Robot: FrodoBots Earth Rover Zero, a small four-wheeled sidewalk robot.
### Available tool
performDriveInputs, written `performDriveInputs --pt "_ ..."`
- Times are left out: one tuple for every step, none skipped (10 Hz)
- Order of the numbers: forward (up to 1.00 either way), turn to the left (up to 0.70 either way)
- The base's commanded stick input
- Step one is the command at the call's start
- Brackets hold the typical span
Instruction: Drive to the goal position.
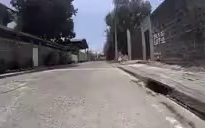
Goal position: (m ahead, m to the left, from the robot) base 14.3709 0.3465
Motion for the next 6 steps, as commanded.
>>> performDriveInputs --pt "1.0 0.0" --pt "1.0 0.0" --pt "1.0 0.0" --pt "1.0 0.0" --pt "1.0 0.0" --pt "1.0 0.0"
